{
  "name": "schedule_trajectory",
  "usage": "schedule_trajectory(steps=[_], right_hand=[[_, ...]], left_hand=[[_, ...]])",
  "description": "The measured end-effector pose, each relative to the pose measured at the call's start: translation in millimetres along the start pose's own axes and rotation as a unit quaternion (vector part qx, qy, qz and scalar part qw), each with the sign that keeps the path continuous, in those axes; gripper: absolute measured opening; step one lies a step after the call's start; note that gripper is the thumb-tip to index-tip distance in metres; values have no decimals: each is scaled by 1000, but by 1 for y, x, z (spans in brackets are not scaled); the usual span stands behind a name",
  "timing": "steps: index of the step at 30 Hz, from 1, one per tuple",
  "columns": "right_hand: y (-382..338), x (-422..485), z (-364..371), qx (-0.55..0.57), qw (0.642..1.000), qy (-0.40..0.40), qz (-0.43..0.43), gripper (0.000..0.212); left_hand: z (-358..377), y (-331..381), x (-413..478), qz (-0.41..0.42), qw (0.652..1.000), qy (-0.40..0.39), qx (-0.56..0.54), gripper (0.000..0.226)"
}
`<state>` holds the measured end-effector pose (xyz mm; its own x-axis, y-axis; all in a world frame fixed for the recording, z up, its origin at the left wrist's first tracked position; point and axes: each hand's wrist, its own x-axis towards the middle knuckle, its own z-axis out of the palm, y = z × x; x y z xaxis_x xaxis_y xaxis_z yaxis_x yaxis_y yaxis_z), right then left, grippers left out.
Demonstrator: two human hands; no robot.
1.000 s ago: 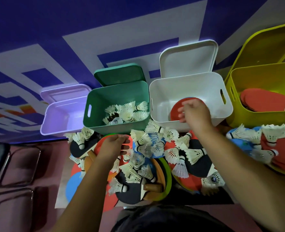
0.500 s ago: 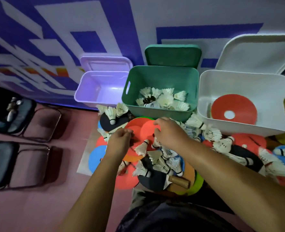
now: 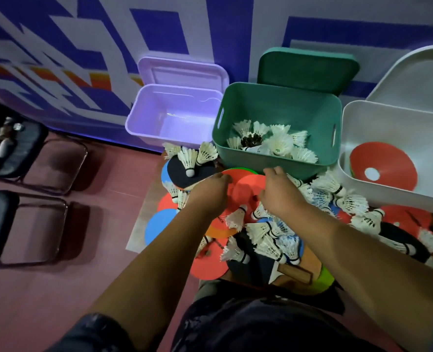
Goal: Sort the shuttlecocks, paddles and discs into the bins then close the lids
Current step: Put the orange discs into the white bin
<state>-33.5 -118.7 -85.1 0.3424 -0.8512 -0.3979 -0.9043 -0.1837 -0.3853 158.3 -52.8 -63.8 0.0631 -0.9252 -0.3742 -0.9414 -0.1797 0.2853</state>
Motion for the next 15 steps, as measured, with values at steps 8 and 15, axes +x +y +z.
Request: schedule_trajectory(steps=[8, 15], right_hand=[[1, 8, 0, -22, 1000, -13, 12, 51], [11, -2, 1, -20, 999, 14, -37, 18]], left_hand=[[20, 1, 22, 15, 989, -39, 144, 45], [29, 0, 33, 1, 979, -48, 196, 48]])
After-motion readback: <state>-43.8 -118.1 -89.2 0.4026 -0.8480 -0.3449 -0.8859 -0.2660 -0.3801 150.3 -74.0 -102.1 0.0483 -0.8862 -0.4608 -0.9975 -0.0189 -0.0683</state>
